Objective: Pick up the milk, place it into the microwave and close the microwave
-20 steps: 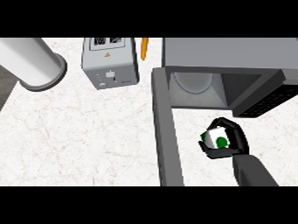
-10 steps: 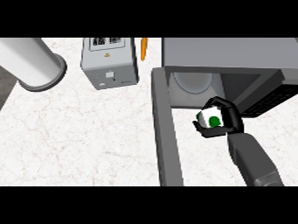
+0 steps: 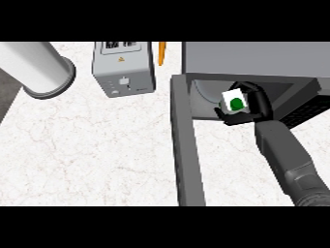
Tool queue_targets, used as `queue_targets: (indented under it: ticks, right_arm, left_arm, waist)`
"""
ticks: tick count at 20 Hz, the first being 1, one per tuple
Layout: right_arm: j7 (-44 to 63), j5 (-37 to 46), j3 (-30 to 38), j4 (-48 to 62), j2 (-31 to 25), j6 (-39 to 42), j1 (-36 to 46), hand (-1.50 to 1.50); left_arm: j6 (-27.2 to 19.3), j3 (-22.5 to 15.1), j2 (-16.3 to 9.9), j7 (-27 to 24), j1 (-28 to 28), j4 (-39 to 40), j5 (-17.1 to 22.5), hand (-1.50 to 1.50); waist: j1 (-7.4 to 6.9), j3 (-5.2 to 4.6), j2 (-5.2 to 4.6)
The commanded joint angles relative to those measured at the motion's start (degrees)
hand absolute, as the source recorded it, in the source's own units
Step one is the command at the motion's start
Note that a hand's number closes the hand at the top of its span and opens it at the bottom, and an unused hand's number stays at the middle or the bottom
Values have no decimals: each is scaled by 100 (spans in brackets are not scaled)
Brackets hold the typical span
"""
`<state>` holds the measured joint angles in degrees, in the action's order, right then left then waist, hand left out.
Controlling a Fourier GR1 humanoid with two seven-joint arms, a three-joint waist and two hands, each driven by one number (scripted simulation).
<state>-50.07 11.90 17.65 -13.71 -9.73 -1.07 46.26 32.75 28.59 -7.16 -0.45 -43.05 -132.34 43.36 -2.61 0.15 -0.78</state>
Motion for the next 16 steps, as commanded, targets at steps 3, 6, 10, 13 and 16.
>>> queue_targets:
  ticks: [3, 6, 10, 13, 16]
  right_arm:
    - [497, -2, 103, 349, -302, -2, 720, 150]
    - [582, 123, 30, 456, -367, -174, 841, 150]
    - [722, 346, -96, 484, -661, -690, 1027, 150]
    - [763, 401, -84, 549, -708, -1199, 1016, 150]
    - [996, 400, -42, 617, -892, -1291, 1221, 150]
  left_arm:
    - [-118, -42, -15, 95, 259, -216, 217, -150]
    - [-20, 30, -233, 145, 264, -213, 486, -150]
    - [-60, 5, -310, 51, 614, 47, 374, -150]
    - [40, -75, -311, 89, 560, 53, 400, -150]
    - [-37, 3, -426, 121, 675, 26, 380, -150]
  waist:
    - [-112, 5, -55]
    - [-205, 8, -83]
    - [-301, 7, -161]
    - [-414, 12, -203]
    - [-489, 17, -248]
